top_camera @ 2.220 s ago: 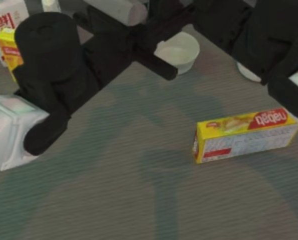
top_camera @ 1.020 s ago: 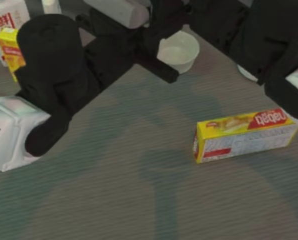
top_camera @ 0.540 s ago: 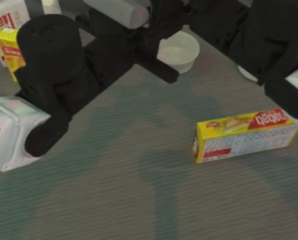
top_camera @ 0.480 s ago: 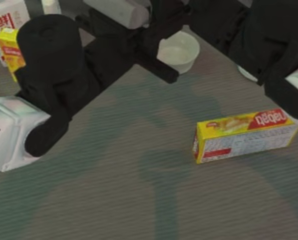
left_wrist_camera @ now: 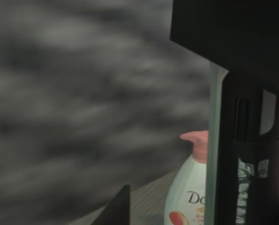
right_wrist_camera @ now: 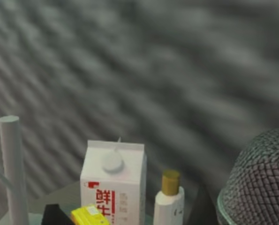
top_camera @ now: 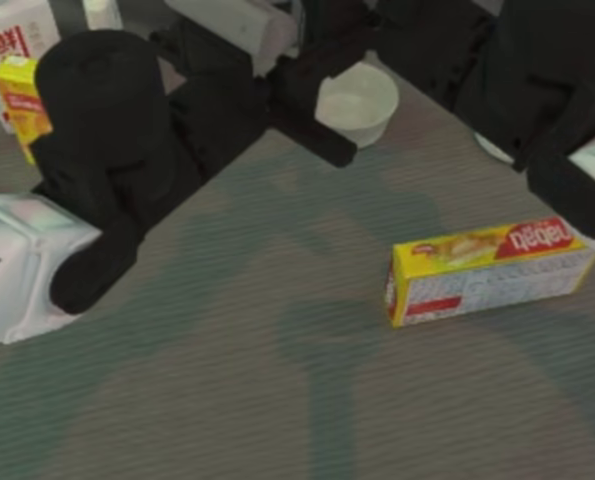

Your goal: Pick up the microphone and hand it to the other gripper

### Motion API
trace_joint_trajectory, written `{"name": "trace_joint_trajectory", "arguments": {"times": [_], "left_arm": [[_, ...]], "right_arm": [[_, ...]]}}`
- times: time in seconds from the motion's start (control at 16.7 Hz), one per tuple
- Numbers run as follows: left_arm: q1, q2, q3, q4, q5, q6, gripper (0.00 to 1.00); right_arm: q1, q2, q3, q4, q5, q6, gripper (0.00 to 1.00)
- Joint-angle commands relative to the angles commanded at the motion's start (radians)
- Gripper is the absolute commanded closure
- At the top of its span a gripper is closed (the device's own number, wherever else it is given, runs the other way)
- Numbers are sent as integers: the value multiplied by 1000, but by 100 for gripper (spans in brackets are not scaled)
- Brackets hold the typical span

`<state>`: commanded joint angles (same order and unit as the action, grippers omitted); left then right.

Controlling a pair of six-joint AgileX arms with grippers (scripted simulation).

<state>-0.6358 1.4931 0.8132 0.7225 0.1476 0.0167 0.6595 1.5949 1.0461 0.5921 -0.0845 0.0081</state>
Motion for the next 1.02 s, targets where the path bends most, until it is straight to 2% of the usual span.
{"name": "trace_joint_trajectory", "arguments": {"times": [0.36, 0.42, 0.48, 0.6, 1.02], "left_arm": [[0, 0, 0, 0, 0, 0, 0], [20, 13, -16, 0, -27, 18, 0], [21, 10, -19, -1, -26, 18, 0], [29, -28, -51, -11, -22, 19, 0], [75, -278, -239, -67, 4, 17, 0]], "right_arm": [[0, 0, 0, 0, 0, 0, 100], [-3, -15, 14, 1, 15, -8, 100], [-4, -17, 13, 1, 13, -8, 100], [-20, -32, -3, 0, -6, -5, 100], [-115, -122, -88, 0, -107, 2, 100]]}}
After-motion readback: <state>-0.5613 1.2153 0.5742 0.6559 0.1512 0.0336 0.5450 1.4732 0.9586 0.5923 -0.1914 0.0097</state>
